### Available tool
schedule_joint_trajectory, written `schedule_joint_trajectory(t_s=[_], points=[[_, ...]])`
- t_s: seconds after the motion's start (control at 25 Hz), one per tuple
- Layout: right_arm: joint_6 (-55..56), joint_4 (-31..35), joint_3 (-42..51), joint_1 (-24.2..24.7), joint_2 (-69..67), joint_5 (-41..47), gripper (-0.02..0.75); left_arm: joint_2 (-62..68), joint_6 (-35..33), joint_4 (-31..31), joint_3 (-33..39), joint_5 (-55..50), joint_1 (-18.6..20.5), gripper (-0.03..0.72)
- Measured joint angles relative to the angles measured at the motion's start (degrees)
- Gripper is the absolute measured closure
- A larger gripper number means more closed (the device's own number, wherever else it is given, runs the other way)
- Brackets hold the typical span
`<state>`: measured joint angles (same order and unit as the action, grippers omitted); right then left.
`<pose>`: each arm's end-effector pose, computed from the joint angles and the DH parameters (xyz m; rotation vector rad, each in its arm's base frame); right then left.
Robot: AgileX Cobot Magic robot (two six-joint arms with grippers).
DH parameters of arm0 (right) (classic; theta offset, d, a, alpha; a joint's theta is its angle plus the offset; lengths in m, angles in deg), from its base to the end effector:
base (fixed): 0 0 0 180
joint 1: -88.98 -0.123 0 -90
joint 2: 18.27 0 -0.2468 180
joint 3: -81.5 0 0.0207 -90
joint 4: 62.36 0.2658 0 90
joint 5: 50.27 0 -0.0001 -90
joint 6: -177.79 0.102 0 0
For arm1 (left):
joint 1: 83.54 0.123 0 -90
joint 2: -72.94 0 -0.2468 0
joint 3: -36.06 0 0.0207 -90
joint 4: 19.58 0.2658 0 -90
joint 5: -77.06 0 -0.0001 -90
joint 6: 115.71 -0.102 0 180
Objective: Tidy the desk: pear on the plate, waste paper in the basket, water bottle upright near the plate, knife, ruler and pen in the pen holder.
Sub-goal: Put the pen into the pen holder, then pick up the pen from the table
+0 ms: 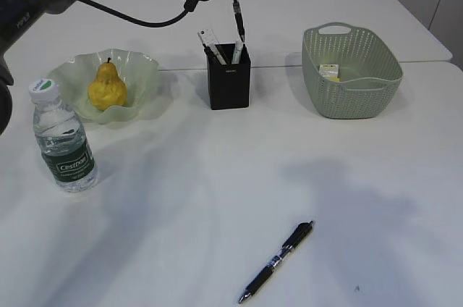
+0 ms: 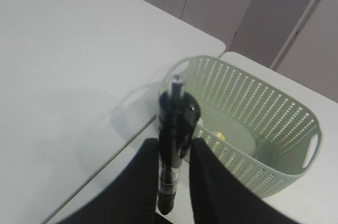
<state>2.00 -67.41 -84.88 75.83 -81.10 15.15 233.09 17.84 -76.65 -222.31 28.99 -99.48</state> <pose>0.2002 0.0384 0.3450 -0.2036 2.4622 0.0154 0.5263 -0.2166 0.2342 0.7166 1.8361 -0.8373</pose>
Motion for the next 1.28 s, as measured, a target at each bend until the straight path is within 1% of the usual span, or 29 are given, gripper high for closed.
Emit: schedule_joint_trajectory(t_s=[0.84, 1.08, 1.28], points=[[-1.1, 0.8, 0.0, 0.0, 0.0, -1.3, 0.370, 0.0, -1.2, 0.2, 0.0, 1.8, 0.0, 0.554], [-1.2, 0.8, 0.0, 0.0, 0.0, -1.3, 0.369, -0.3, -1.2, 0.2, 0.0, -1.0, 0.1, 0.549], [-1.2, 0.8, 0.0, 0.0, 0.0, -1.4, 0.370, -4.2, -1.2, 0.2, 0.0, -4.8, 1.9, 0.548]])
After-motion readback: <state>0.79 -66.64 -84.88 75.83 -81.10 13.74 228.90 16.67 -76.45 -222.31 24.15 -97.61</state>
